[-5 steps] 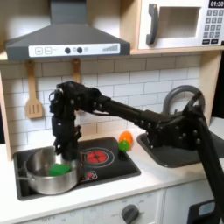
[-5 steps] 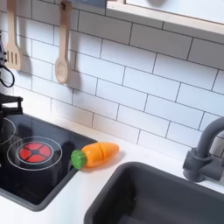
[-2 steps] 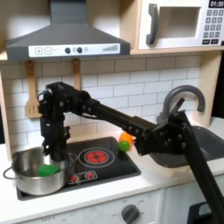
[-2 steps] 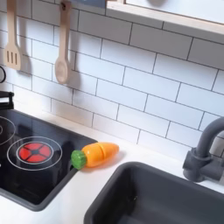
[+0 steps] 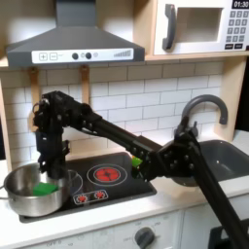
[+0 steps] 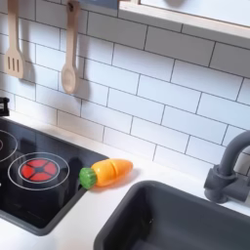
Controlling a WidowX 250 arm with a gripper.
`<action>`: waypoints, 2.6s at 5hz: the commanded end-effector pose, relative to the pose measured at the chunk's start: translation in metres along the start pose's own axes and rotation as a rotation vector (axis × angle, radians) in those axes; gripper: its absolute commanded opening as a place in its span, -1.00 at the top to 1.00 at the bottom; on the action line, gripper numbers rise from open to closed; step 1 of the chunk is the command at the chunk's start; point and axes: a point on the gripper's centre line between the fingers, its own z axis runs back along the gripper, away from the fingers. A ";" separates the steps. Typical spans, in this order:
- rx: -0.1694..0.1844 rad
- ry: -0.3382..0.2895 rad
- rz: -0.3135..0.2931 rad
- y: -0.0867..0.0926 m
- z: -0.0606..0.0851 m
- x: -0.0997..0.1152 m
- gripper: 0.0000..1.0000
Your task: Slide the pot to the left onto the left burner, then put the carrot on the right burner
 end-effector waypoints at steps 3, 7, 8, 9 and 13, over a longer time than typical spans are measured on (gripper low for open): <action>-0.036 0.004 -0.025 -0.010 0.001 -0.007 -1.00; -0.048 -0.011 -0.076 -0.016 0.002 -0.013 -1.00; -0.205 0.030 -0.084 -0.027 0.009 -0.018 -1.00; -0.258 0.057 -0.109 -0.041 0.015 -0.022 -1.00; -0.319 0.003 -0.103 -0.040 0.055 -0.020 -1.00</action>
